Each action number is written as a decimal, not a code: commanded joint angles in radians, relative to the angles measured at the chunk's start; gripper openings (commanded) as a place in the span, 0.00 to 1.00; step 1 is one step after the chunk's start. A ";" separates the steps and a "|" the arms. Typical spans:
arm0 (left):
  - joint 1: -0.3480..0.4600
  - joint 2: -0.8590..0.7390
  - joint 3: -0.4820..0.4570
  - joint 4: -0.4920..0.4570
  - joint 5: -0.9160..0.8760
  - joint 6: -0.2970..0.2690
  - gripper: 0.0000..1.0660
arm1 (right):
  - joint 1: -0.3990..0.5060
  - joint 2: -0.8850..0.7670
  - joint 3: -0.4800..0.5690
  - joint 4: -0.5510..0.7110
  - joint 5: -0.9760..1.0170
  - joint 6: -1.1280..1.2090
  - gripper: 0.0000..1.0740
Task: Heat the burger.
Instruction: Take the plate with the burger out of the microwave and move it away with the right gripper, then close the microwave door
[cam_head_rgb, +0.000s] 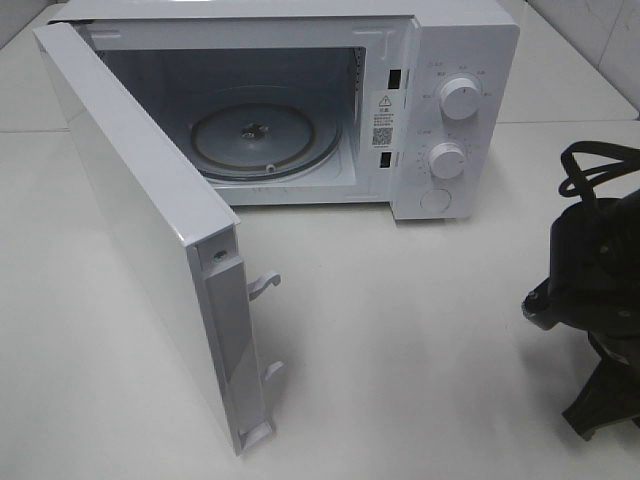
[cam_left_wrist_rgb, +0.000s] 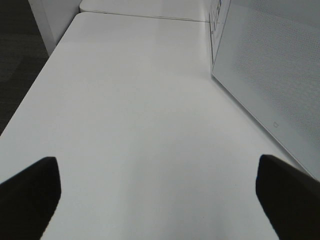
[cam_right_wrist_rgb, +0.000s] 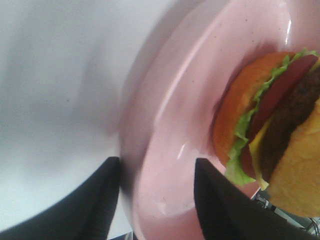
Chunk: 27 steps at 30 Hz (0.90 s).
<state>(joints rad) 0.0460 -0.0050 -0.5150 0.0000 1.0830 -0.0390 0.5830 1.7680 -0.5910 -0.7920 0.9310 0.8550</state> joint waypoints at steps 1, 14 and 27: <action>0.002 -0.013 0.000 0.000 -0.016 -0.001 0.92 | -0.003 -0.008 -0.014 0.021 0.027 -0.022 0.49; 0.002 -0.013 0.000 0.000 -0.016 -0.001 0.92 | -0.002 -0.407 -0.024 0.279 -0.179 -0.331 0.63; 0.002 -0.013 0.000 0.000 -0.016 -0.001 0.92 | -0.002 -0.793 -0.024 0.561 -0.201 -0.635 0.81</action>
<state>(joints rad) 0.0460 -0.0050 -0.5150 0.0000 1.0830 -0.0390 0.5830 0.9840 -0.6130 -0.2450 0.7160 0.2440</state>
